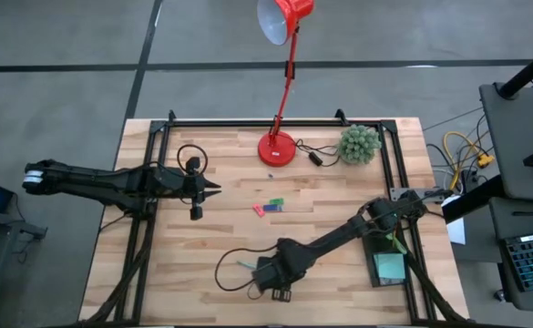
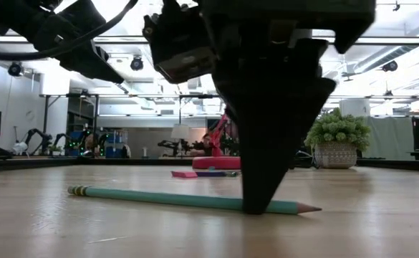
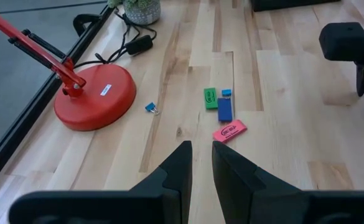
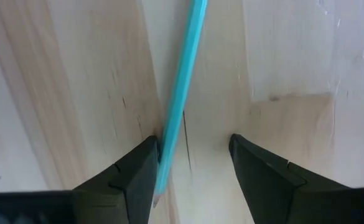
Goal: Pick and place office supplies into organizer
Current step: Put the blue pencil into the black desk organizer
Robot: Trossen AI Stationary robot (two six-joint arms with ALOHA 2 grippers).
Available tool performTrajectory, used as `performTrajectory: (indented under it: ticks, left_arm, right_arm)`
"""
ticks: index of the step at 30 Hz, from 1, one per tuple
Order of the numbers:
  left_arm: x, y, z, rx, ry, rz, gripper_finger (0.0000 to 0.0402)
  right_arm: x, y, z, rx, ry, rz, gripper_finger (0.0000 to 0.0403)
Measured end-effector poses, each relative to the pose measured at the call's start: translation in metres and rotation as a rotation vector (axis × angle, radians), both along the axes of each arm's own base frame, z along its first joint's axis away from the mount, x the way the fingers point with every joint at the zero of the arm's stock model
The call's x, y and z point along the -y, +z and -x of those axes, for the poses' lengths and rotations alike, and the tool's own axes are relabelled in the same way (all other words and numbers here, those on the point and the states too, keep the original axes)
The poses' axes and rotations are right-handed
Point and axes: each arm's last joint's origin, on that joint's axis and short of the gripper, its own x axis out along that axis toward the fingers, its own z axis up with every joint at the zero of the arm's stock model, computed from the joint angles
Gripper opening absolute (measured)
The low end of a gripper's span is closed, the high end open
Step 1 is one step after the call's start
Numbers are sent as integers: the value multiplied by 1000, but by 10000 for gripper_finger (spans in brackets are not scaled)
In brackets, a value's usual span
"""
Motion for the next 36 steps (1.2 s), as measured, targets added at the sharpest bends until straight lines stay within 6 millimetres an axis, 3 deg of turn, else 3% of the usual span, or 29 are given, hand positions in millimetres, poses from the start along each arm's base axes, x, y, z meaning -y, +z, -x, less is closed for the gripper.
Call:
performTrajectory:
  ticks: [17, 36]
  left_arm:
    - [0, 0, 0, 0, 0, 0, 48]
    - [0, 0, 0, -1, 0, 0, 47]
  right_arm:
    - [7, 8, 13, -105, 8, 62, 198]
    - [9, 25, -2, 74, 5, 4, 198]
